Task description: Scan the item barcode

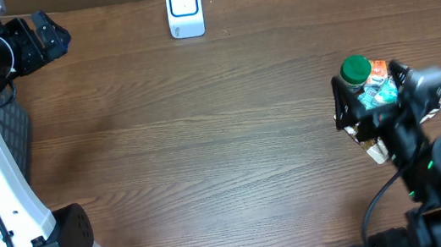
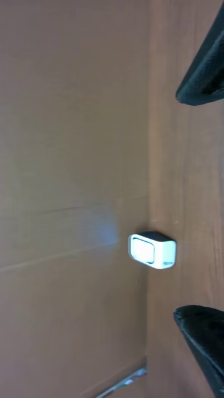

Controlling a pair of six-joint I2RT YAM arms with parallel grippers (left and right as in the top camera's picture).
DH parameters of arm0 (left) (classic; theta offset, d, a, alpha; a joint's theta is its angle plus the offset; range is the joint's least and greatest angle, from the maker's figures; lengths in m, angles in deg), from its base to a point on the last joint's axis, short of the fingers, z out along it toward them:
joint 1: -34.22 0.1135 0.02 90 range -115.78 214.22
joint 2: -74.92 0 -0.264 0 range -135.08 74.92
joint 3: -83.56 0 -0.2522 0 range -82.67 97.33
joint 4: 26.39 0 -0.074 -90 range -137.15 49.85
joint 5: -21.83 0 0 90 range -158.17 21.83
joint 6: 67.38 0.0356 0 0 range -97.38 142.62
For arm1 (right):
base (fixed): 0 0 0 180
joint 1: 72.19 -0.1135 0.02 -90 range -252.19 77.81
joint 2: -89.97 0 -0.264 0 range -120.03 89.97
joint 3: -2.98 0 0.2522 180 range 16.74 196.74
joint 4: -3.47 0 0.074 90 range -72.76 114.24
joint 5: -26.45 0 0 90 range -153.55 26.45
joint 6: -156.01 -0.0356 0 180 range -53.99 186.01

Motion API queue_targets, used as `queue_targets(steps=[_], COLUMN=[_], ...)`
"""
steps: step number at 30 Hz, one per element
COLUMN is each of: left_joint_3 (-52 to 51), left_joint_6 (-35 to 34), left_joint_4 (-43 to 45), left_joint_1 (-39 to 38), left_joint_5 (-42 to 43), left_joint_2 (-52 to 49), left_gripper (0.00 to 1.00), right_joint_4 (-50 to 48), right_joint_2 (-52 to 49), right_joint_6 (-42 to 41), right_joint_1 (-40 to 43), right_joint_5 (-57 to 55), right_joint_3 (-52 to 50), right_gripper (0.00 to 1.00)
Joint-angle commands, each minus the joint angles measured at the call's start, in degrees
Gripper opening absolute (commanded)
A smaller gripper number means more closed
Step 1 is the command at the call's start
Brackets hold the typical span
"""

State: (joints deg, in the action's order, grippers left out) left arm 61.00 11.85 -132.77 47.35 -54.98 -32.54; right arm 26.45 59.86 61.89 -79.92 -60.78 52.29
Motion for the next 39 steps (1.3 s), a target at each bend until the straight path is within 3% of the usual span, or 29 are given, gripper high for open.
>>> queue_targets(steps=[1,6,14,26,39], left_joint_3=[0.4,0.4,0.4,0.4,0.4], left_joint_6=[-0.6,-0.6,-0.6,-0.6,-0.6], left_joint_4=[0.1,0.1,0.1,0.1,0.1], left_joint_1=[0.0,0.0,0.0,0.0,0.0], left_joint_5=[-0.1,-0.1,-0.1,-0.1,-0.1], left_joint_2=[0.7,0.7,0.7,0.7,0.7], left_gripper=[1.0,0.99,1.0,1.0,1.0], right_joint_4=[-7.0,-16.3,-17.8,-4.4,-4.5], right_joint_2=[7.2,17.2,27.7,30.0,29.9], right_joint_6=[0.5,0.6,0.6,0.9,1.0], right_joint_1=[-0.5,-1.1,-2.6,-3.1,-3.9], right_joint_5=[0.3,0.2,-1.6,-0.5,-0.6], right_joint_3=[-10.2,-23.8,-35.3,-35.1,-35.1], right_gripper=[1.0,1.0,1.0,1.0,1.0])
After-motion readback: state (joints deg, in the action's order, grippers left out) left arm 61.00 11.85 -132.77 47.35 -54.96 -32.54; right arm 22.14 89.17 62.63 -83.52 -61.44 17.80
